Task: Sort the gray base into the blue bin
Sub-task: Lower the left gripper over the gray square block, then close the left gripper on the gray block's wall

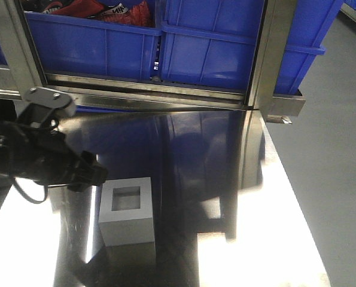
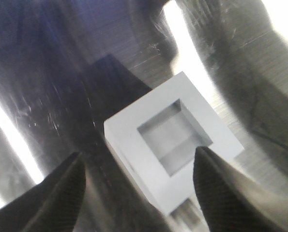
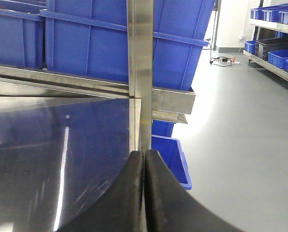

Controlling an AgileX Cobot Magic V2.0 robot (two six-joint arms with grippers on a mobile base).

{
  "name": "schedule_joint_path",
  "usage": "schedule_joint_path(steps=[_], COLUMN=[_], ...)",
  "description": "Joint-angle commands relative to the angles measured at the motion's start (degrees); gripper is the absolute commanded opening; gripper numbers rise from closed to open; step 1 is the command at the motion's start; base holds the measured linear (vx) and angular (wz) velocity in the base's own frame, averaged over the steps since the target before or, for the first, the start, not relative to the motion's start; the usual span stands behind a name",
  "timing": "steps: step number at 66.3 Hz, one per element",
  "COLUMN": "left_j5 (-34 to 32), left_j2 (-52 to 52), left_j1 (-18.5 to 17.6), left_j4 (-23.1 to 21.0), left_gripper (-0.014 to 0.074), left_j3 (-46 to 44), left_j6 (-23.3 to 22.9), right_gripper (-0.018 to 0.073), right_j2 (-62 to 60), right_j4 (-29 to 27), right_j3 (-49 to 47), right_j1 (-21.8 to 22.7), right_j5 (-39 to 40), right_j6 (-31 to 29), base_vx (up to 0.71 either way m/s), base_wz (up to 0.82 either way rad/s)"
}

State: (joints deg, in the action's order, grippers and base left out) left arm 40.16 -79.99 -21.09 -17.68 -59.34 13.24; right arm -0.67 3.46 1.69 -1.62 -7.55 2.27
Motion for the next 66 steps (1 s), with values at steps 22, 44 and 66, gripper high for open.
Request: schedule_joint_path(steps=[22, 44, 66], left_j5=[1.5, -0.1, 0.3], left_j2=[-6.2, -10.5, -12.9], left_j1=[-6.6, -6.6, -6.6], left_j4=[16.1, 14.9, 12.7], left_gripper=[0.0465, 0.0465, 0.0465], left_j3=[-6.6, -6.8, -6.7], left_j6=[-23.8, -30.2, -30.4], right_gripper=[-0.0009, -0.0009, -0.0009], right_j2=[-0.7, -0.7, -0.7], right_j4=[0.4, 0.4, 0.4], right_j3=[0.9, 0.9, 0.9], right_j1=[0.2, 0.2, 0.2], right_j5=[4.2, 4.2, 4.2], right_j6=[-0.4, -0.4, -0.4], base_vx=[0.00, 0.00, 0.00], base_wz=[0.00, 0.00, 0.00])
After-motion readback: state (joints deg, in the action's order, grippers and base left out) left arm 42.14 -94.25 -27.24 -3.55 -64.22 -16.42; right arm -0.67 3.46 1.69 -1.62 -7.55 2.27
